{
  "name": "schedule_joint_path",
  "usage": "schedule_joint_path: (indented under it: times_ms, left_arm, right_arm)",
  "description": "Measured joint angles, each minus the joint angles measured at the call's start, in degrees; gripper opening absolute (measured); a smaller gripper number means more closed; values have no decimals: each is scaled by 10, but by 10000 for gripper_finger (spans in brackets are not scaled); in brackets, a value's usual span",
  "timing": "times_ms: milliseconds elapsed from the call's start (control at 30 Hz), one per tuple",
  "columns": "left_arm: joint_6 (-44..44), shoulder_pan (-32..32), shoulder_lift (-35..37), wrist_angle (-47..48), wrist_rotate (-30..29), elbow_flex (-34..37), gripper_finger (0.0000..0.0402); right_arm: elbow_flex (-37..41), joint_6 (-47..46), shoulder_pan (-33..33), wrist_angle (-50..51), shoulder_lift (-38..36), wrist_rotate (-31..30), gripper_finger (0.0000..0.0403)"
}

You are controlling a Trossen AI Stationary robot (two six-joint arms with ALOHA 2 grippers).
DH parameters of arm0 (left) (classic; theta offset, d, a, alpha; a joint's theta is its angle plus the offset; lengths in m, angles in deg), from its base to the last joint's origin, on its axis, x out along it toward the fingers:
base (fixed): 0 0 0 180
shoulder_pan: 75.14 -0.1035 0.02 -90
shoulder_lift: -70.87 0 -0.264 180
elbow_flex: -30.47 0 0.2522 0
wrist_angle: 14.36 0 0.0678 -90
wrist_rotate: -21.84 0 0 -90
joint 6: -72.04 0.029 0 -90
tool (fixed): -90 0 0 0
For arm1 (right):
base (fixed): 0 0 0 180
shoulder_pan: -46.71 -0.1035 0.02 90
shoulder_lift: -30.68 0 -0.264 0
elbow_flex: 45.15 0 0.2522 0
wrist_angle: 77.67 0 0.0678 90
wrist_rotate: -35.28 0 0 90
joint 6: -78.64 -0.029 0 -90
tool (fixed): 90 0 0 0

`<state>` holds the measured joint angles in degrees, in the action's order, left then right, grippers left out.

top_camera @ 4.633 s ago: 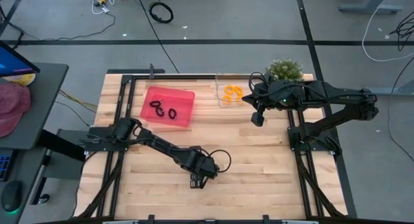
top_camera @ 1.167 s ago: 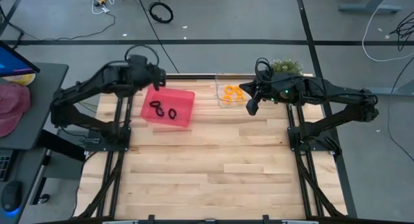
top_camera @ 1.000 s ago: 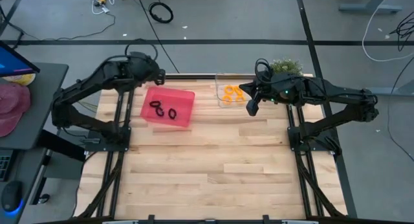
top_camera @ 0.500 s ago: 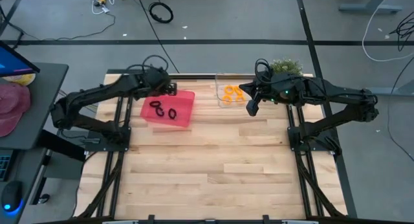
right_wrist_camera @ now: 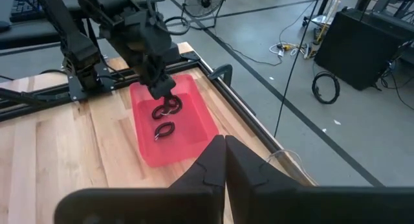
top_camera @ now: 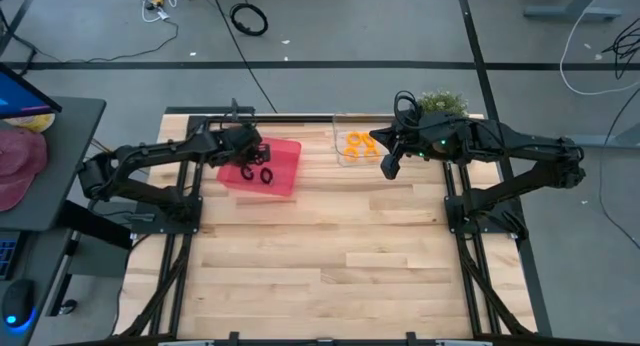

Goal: Sort spring keychains
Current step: Put the black spring keychain into the pink bin

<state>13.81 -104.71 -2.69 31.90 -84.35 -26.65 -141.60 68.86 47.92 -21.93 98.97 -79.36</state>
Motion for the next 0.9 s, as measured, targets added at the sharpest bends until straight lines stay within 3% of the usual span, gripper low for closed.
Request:
schedule_joint_path:
  times_ms: [900]
  left_arm:
    - [53, -24, -69, -54, 25, 8, 22]
  right_arm:
    - [0, 2, 0, 0, 0, 0, 8]
